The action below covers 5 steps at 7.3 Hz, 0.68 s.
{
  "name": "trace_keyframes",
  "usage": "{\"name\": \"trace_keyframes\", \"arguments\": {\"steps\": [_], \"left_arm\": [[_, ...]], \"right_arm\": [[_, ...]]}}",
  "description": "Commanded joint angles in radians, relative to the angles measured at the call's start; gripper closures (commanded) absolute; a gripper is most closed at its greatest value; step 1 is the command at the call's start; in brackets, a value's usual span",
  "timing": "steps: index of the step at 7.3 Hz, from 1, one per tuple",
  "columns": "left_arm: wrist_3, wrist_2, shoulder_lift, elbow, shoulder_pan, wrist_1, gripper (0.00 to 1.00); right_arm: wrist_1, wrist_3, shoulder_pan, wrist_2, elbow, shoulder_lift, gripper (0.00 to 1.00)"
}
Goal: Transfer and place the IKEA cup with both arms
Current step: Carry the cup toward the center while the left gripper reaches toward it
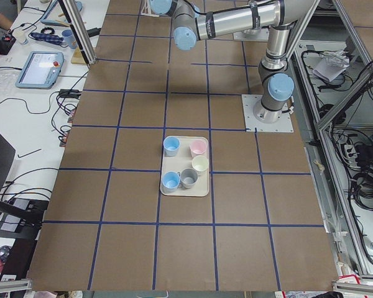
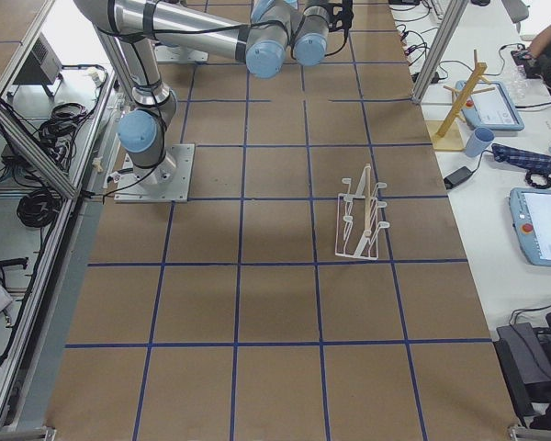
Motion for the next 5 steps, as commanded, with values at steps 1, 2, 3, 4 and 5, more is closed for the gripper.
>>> {"name": "trace_keyframes", "arguments": {"steps": [1,2,3,4,5], "left_arm": [[-0.180,0.000,-0.013,-0.008,-0.010,0.185,0.00],[-0.205,0.000,-0.016,-0.008,-0.010,0.202,0.00],[-0.238,0.004,-0.016,-0.008,-0.014,0.230,0.00],[-0.324,0.007,-0.006,-0.010,-0.016,0.285,0.00],[-0.408,0.007,-0.002,-0.011,-0.016,0.341,0.00]], "right_arm": [[-0.006,0.002,0.016,0.004,-0.002,0.006,0.83],[-0.011,0.018,0.036,0.040,-0.003,0.015,0.83],[-0.014,0.035,0.036,0.040,-0.003,0.010,0.83],[-0.012,0.037,0.038,0.042,-0.003,0.007,0.83],[-0.012,0.037,0.039,0.042,-0.002,0.009,0.83]]}}
